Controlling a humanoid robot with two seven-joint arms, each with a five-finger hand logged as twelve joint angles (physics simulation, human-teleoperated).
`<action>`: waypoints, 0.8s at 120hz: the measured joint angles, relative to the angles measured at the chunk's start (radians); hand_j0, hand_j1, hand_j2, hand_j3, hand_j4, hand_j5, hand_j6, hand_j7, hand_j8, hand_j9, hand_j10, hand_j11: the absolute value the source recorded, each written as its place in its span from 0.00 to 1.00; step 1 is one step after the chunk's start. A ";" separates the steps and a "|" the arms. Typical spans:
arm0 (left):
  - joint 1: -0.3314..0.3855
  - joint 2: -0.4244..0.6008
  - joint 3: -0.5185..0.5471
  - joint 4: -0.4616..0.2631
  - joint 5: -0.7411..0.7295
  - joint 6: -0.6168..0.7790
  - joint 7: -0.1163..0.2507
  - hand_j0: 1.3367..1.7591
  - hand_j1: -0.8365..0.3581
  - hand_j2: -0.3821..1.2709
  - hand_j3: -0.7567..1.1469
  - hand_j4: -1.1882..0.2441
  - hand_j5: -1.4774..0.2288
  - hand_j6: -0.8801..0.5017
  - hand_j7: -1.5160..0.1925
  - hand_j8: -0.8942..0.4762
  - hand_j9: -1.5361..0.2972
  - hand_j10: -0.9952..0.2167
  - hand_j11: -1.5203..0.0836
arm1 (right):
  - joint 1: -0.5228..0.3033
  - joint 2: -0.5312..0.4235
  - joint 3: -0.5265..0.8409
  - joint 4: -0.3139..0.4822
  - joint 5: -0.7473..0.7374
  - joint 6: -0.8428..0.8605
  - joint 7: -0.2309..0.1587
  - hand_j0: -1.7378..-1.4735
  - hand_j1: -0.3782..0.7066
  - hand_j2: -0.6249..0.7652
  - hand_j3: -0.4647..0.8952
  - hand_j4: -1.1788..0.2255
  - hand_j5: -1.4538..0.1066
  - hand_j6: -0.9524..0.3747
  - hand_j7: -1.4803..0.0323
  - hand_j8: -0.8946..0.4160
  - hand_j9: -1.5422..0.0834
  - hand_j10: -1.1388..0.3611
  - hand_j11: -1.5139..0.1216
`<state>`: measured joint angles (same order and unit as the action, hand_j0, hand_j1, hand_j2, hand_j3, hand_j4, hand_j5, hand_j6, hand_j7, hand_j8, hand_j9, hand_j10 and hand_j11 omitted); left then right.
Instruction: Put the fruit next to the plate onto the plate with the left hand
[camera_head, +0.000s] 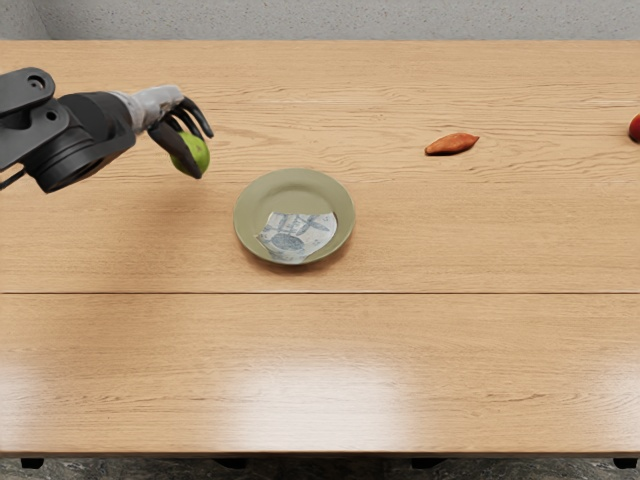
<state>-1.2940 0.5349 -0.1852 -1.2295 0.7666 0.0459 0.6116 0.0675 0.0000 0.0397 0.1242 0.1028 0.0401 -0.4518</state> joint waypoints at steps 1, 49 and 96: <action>-0.002 -0.004 -0.001 0.000 -0.002 -0.003 0.000 0.76 0.42 0.57 0.40 0.37 0.32 0.25 0.35 0.32 0.34 0.33 0.39 | 0.000 0.000 0.000 0.000 0.000 0.000 0.000 0.30 0.03 0.45 0.34 0.84 0.93 0.72 0.98 0.68 0.95 0.76 0.93; -0.056 -0.177 -0.009 0.006 -0.042 -0.056 0.000 0.76 0.43 0.56 0.40 0.35 0.28 0.27 0.31 0.34 0.32 0.34 0.36 | 0.002 0.000 0.000 0.000 -0.009 0.001 0.000 0.30 0.03 0.45 0.34 0.84 0.93 0.72 0.98 0.68 0.95 0.76 0.93; -0.060 -0.277 -0.014 0.047 -0.047 -0.049 -0.001 0.76 0.48 0.53 0.40 0.37 0.32 0.24 0.35 0.31 0.34 0.33 0.38 | 0.002 0.000 -0.001 0.000 -0.016 0.001 0.000 0.30 0.03 0.45 0.34 0.84 0.93 0.72 0.98 0.68 0.95 0.76 0.93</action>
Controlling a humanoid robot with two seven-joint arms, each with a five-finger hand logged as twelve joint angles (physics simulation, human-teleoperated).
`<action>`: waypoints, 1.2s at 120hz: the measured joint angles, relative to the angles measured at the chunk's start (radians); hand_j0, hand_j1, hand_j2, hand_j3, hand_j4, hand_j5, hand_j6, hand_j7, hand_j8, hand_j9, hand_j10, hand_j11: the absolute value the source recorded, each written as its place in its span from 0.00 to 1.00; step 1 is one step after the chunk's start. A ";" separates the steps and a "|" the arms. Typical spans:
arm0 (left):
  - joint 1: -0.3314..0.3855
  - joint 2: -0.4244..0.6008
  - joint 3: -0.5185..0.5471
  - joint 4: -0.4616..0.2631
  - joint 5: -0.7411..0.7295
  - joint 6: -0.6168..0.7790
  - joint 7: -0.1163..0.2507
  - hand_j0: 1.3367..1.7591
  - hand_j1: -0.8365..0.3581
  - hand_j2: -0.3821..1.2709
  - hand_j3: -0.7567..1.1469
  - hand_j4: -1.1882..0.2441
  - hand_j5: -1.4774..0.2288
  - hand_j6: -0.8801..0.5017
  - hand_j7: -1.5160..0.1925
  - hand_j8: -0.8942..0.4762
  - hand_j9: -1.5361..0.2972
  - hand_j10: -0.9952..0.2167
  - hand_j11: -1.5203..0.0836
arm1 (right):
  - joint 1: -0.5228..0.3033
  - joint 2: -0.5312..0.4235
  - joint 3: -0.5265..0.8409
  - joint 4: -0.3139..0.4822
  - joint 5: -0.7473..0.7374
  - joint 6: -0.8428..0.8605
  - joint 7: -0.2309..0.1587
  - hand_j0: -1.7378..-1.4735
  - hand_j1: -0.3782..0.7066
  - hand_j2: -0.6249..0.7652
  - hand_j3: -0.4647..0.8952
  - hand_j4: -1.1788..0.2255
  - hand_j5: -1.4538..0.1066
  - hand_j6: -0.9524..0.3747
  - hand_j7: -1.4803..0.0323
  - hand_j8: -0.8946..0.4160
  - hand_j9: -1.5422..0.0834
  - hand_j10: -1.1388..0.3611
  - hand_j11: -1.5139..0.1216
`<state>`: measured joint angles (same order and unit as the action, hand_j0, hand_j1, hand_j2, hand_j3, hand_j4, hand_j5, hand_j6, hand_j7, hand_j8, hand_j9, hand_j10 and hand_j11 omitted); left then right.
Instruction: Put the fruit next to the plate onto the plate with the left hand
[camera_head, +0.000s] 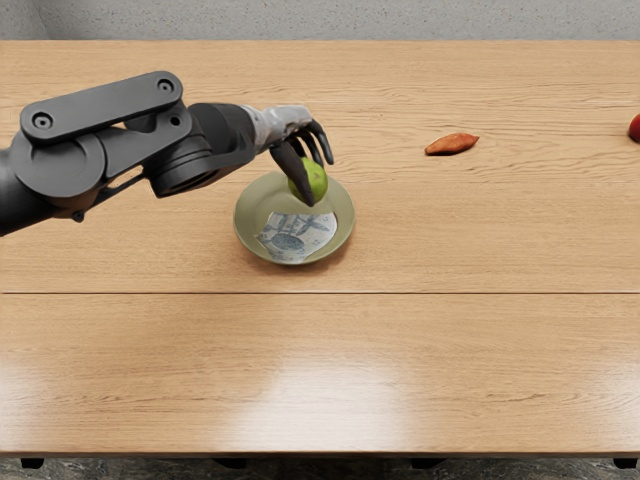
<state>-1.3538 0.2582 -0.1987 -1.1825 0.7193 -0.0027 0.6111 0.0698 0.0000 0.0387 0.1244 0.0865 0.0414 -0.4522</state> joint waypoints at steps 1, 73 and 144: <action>0.002 0.000 -0.003 0.001 0.000 0.003 0.000 0.76 0.48 0.53 0.40 0.37 0.33 0.25 0.36 0.31 0.35 0.34 0.40 | 0.000 0.000 0.000 0.000 0.000 0.000 0.000 0.30 0.03 0.45 0.34 0.84 0.93 0.72 0.98 0.68 0.95 0.76 0.93; 0.141 -0.028 -0.189 -0.042 -0.257 0.019 0.000 0.76 0.87 0.26 0.40 0.74 0.76 0.54 0.78 0.56 0.74 0.71 0.84 | 0.007 0.000 0.001 0.000 -0.001 0.000 0.000 0.30 0.03 0.45 0.34 0.84 0.93 0.72 0.98 0.68 0.95 0.76 0.93; 0.365 0.638 -0.282 -0.324 -1.202 -0.387 0.000 0.76 0.96 0.24 0.40 0.81 0.84 0.62 0.87 0.63 0.82 0.80 0.92 | 0.007 0.000 0.001 0.000 0.000 -0.002 -0.002 0.30 0.03 0.45 0.34 0.84 0.93 0.72 0.98 0.68 0.95 0.76 0.93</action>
<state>-0.9887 0.8964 -0.4806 -1.5067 -0.4829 -0.3899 0.6109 0.0767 0.0000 0.0400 0.1246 0.0870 0.0397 -0.4540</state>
